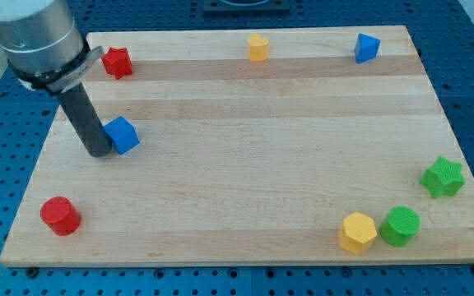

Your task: Slide the blue cube towards the bottom of the red star

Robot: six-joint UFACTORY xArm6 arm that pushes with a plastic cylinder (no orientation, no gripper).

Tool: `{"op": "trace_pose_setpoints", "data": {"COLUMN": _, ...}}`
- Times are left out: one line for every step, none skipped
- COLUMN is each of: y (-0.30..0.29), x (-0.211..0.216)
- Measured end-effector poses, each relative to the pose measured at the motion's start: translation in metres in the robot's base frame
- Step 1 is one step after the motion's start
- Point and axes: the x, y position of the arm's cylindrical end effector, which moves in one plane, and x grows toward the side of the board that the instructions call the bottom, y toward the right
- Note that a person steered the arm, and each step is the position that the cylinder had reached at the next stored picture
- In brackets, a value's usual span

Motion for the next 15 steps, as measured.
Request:
{"op": "trace_pose_setpoints", "data": {"y": -0.003, "x": -0.001}}
{"op": "trace_pose_setpoints", "data": {"y": -0.01, "x": -0.02}}
{"op": "trace_pose_setpoints", "data": {"y": -0.006, "x": 0.016}}
{"op": "trace_pose_setpoints", "data": {"y": 0.014, "x": 0.047}}
{"op": "trace_pose_setpoints", "data": {"y": 0.051, "x": 0.02}}
{"op": "trace_pose_setpoints", "data": {"y": 0.051, "x": 0.017}}
{"op": "trace_pose_setpoints", "data": {"y": 0.05, "x": 0.017}}
{"op": "trace_pose_setpoints", "data": {"y": 0.035, "x": 0.01}}
{"op": "trace_pose_setpoints", "data": {"y": 0.017, "x": -0.013}}
{"op": "trace_pose_setpoints", "data": {"y": 0.014, "x": -0.023}}
{"op": "trace_pose_setpoints", "data": {"y": 0.013, "x": -0.026}}
{"op": "trace_pose_setpoints", "data": {"y": 0.012, "x": -0.026}}
{"op": "trace_pose_setpoints", "data": {"y": 0.01, "x": -0.026}}
{"op": "trace_pose_setpoints", "data": {"y": 0.013, "x": -0.004}}
{"op": "trace_pose_setpoints", "data": {"y": 0.02, "x": 0.044}}
